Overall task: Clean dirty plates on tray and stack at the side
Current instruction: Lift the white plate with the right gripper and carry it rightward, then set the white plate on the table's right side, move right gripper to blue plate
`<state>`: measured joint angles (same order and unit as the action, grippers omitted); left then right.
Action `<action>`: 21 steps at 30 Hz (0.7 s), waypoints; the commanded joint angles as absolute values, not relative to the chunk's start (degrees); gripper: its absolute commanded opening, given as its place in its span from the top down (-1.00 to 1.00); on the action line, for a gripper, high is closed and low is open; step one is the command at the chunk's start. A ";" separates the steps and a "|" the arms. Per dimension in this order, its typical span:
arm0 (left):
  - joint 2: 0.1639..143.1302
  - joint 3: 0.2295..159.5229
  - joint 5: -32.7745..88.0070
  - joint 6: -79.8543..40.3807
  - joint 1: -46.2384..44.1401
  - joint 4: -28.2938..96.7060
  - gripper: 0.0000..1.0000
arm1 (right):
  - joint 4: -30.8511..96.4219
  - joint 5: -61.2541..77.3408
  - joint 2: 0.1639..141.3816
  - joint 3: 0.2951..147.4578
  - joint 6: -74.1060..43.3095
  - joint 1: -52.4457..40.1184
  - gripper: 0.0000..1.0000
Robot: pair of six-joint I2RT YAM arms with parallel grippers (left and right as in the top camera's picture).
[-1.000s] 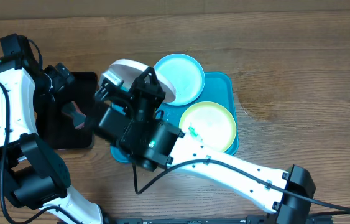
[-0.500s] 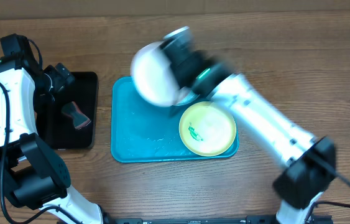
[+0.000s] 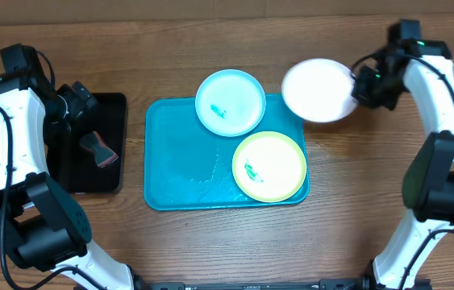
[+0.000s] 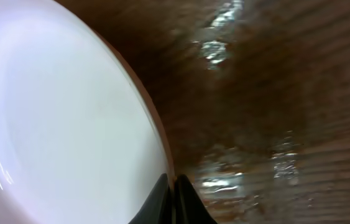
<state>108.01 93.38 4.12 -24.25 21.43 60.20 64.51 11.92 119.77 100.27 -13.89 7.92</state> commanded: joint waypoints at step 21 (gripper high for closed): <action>108.01 94.24 4.47 -24.01 21.45 60.14 -0.99 | 55.61 14.90 119.28 93.14 -8.51 18.87 0.15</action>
